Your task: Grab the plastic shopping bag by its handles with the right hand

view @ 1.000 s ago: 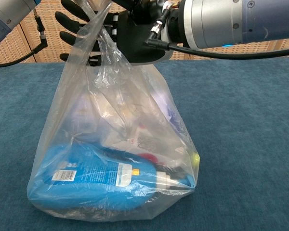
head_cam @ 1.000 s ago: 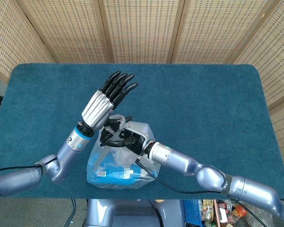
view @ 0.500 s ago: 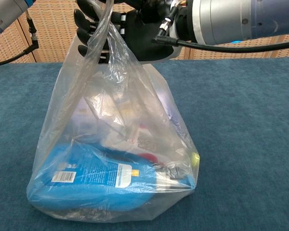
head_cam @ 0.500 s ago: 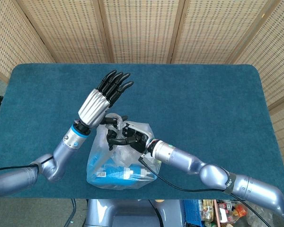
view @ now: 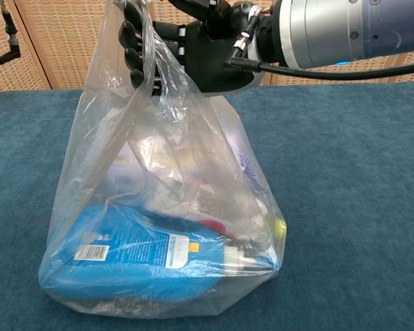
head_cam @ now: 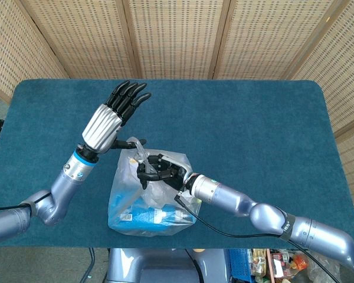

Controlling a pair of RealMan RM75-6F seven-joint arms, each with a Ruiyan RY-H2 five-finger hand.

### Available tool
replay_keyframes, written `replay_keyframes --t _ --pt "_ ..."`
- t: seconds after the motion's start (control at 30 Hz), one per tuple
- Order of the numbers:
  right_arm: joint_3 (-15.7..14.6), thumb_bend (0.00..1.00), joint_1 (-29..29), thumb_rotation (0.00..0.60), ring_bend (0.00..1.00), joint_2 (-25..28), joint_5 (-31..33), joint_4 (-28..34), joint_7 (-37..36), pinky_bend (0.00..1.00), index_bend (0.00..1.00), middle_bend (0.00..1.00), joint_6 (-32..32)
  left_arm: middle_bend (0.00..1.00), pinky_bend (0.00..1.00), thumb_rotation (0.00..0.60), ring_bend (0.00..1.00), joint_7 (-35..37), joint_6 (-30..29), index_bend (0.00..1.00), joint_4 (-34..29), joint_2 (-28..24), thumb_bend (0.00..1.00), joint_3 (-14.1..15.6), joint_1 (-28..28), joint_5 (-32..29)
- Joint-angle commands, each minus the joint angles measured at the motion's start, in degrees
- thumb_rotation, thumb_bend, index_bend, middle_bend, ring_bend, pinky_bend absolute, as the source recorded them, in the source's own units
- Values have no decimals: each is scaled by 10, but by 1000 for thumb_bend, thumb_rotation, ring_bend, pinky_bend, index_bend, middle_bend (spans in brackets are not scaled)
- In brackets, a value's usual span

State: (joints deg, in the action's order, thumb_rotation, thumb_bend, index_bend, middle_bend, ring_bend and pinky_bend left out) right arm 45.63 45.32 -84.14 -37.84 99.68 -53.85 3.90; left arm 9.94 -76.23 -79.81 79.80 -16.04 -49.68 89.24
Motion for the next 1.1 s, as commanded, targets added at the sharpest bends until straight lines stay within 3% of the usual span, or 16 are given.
replay_keyframes --t 0.03,0.23,0.4,0.47,0.67,0.97,1.03,1.1 --pt "0 260 2 600 600 2 4 0 4 585 600 650 1 0 0 600 0 5 4 0 1 -14 0 3 4 3" --pt "-2 263 5 600 606 7 12 3 11 591 610 659 5 0 0 588 0 48 30 0 -11 -44 0 22 4 16" --pt "-9 263 11 600 607 12 20 2 15 591 610 661 13 0 0 415 0 96 57 0 -35 -80 0 41 5 26" --pt "-13 264 13 600 607 14 23 2 17 591 610 660 16 0 0 401 0 118 65 0 -48 -94 0 45 7 27" --pt "-19 267 17 600 607 14 29 1 20 591 610 661 22 0 0 404 0 146 60 0 -65 -113 0 46 14 28" --pt "-29 268 30 600 615 22 36 4 28 663 622 667 36 0 0 535 0 137 21 0 -60 -144 0 29 47 0" --pt "-32 232 36 600 618 29 41 8 29 678 624 669 43 0 0 556 0 139 12 0 -57 -159 0 26 60 -10" --pt "-37 133 45 600 619 40 43 13 34 689 623 669 47 0 0 568 0 146 2 0 -51 -172 0 24 75 -20"
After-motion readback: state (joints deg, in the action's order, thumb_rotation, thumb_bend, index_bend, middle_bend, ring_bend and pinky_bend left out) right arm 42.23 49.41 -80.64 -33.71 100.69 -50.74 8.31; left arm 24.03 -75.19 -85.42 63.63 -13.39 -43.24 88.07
